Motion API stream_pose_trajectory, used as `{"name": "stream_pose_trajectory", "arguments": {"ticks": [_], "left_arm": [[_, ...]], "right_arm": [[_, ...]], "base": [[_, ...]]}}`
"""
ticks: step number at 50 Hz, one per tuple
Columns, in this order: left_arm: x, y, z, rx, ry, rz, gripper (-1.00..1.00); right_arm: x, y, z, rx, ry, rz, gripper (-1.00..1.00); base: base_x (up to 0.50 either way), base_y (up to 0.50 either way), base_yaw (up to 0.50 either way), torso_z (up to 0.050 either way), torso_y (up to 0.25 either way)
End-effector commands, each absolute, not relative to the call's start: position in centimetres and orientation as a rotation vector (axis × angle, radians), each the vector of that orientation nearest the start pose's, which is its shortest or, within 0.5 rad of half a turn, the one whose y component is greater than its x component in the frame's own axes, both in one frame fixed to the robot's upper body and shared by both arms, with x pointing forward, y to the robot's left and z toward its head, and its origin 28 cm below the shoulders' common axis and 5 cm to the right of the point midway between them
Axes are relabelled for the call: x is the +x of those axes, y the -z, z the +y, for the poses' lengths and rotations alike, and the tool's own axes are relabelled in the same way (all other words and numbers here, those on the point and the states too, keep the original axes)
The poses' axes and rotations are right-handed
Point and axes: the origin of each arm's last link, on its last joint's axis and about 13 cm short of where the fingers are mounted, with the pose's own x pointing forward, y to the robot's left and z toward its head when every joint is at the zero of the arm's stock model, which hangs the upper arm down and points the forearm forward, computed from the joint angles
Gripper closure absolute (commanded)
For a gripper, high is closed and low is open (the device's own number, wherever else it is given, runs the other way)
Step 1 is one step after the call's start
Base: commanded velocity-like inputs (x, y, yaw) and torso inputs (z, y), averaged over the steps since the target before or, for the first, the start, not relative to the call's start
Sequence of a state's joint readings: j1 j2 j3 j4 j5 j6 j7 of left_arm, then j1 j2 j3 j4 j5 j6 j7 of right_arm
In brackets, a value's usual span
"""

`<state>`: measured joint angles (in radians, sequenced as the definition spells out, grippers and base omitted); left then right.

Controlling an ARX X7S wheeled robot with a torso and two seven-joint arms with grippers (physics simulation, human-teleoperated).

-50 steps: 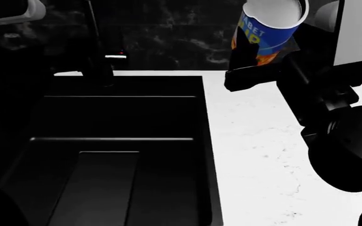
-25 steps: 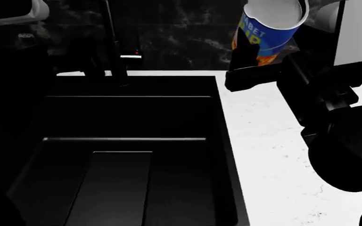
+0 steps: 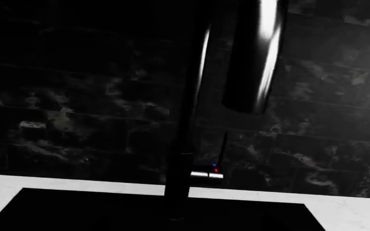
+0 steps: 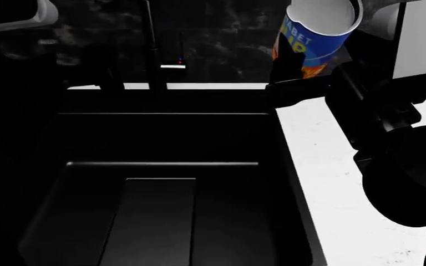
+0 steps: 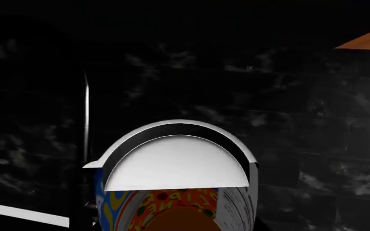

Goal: Pick the alphabet soup from the counter and place it in the cabinet.

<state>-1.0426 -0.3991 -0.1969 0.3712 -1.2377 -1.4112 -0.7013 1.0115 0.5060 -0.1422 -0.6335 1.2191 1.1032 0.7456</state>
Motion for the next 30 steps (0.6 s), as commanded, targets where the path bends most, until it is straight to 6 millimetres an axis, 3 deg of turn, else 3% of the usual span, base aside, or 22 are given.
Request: {"name": "stream_pose_trajectory", "arguments": {"ticks": [1,30], "left_arm": [[25.9,-29.96,25.53,-0.141,0.087,-0.006,-1.0],[25.87,-30.0,25.35,-0.142,0.092,-0.003,-1.0]], "right_arm": [[23.28,-29.82,-10.58,-0.059,-0.171,-0.28,1.0],[23.38,-29.41,-10.67,-0.05,-0.172,-0.276,1.0]], "base": [[0.0,0.25,0.0,0.0,0.0],[0.0,0.25,0.0,0.0,0.001]]}}
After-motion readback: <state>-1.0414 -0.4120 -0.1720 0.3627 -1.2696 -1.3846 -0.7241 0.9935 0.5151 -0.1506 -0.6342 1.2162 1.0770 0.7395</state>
